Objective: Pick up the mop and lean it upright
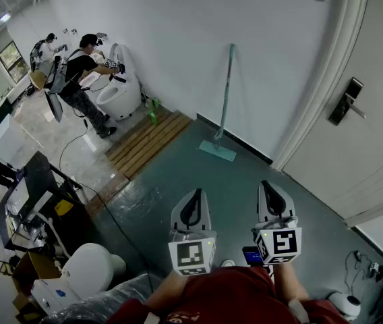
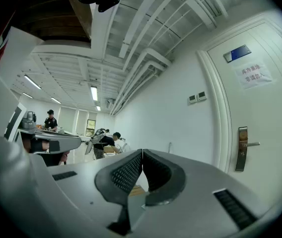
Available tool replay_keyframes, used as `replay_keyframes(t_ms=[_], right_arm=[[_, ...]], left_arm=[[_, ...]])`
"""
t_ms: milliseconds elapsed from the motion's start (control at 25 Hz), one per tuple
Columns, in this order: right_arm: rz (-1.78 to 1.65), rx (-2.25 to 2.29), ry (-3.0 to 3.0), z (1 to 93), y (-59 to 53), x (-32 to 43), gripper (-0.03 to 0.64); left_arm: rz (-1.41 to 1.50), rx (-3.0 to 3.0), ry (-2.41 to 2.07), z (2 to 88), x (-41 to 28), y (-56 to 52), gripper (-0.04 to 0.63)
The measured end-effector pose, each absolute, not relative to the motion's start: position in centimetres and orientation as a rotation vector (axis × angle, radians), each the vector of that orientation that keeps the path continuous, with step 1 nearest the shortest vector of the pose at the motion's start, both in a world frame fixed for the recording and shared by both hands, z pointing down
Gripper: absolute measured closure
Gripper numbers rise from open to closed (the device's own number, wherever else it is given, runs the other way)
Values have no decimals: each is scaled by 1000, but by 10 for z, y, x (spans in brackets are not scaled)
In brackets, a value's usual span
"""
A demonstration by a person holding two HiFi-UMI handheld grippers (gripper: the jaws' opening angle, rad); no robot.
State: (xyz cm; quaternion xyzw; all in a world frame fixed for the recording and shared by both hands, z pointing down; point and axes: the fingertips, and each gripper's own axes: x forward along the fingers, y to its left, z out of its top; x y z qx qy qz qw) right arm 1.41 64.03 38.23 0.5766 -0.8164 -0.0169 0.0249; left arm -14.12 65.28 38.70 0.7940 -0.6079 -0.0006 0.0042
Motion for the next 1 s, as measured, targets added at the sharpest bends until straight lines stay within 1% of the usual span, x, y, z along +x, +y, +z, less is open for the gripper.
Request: replay_keyframes(t_ms=[120, 400, 1000], right_arm=[[-41, 1799, -2522, 383, 644, 16, 598], [-27, 1812, -2511, 390, 650, 37, 598], [32, 1857, -2568, 400, 649, 119, 598]], left_arm=[[-34, 2493, -1897, 381, -138, 655, 581], [-2, 2506, -1870, 388, -113, 658, 581], [63, 2524, -1874, 394, -31, 655, 581]])
